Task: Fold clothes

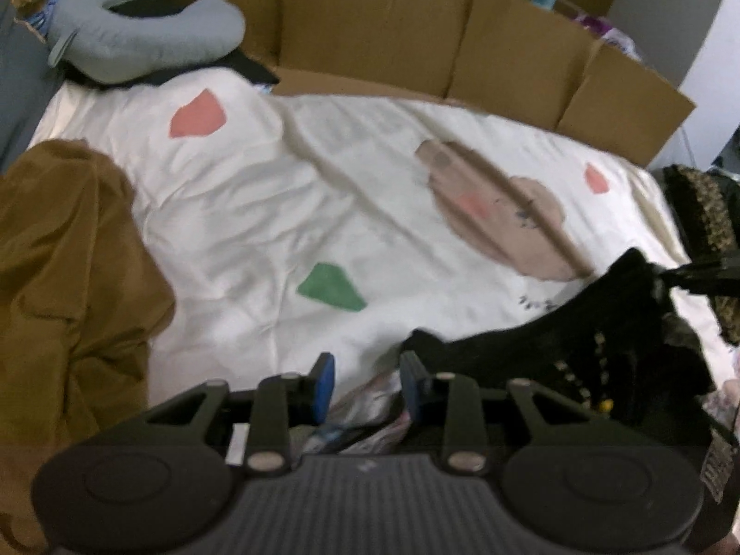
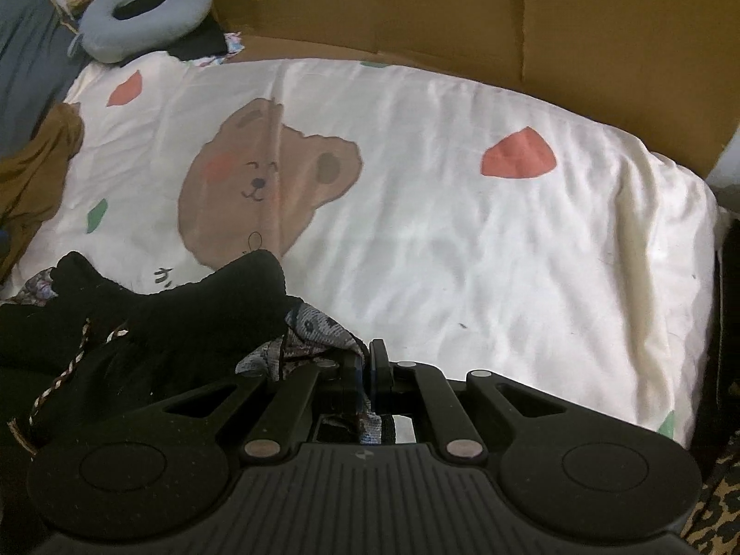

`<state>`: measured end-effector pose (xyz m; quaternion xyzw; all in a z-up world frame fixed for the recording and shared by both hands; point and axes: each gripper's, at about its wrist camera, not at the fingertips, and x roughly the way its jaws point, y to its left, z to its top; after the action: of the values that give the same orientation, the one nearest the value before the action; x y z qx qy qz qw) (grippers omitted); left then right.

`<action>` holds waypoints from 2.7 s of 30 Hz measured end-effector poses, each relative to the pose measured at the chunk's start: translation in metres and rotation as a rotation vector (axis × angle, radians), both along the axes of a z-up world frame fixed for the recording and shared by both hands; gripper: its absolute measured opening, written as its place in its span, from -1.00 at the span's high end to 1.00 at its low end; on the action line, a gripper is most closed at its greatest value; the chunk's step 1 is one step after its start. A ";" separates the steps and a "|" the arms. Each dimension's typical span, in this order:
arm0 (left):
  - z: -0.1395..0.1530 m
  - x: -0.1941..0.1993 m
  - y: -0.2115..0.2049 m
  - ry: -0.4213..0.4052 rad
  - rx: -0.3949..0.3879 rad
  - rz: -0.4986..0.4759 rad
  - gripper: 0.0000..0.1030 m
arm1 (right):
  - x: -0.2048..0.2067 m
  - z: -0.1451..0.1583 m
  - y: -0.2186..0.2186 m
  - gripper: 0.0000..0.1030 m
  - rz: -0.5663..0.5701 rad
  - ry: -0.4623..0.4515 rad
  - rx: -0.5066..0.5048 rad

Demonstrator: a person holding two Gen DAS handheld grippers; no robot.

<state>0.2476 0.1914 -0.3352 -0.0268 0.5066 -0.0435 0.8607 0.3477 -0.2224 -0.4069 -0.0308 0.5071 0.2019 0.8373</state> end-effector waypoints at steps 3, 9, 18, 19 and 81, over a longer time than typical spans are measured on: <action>-0.008 0.003 0.003 0.037 0.074 -0.027 0.37 | 0.001 -0.003 -0.005 0.99 -0.012 0.007 0.005; -0.007 0.009 0.013 0.097 0.167 -0.097 0.37 | 0.002 -0.008 -0.005 0.99 -0.009 0.013 -0.007; 0.014 0.007 0.038 0.106 0.224 -0.077 0.38 | 0.005 -0.018 -0.007 0.99 -0.053 0.029 -0.001; 0.015 0.007 0.038 0.100 0.185 -0.086 0.38 | 0.004 -0.020 -0.007 0.99 -0.062 0.032 0.002; 0.006 0.139 -0.021 -0.062 0.221 -0.108 0.97 | 0.099 0.069 0.014 0.99 -0.063 -0.170 -0.101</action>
<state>0.3865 0.1701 -0.3295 0.0971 0.4821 -0.0345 0.8700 0.4466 -0.2083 -0.3381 -0.0740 0.4444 0.1464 0.8807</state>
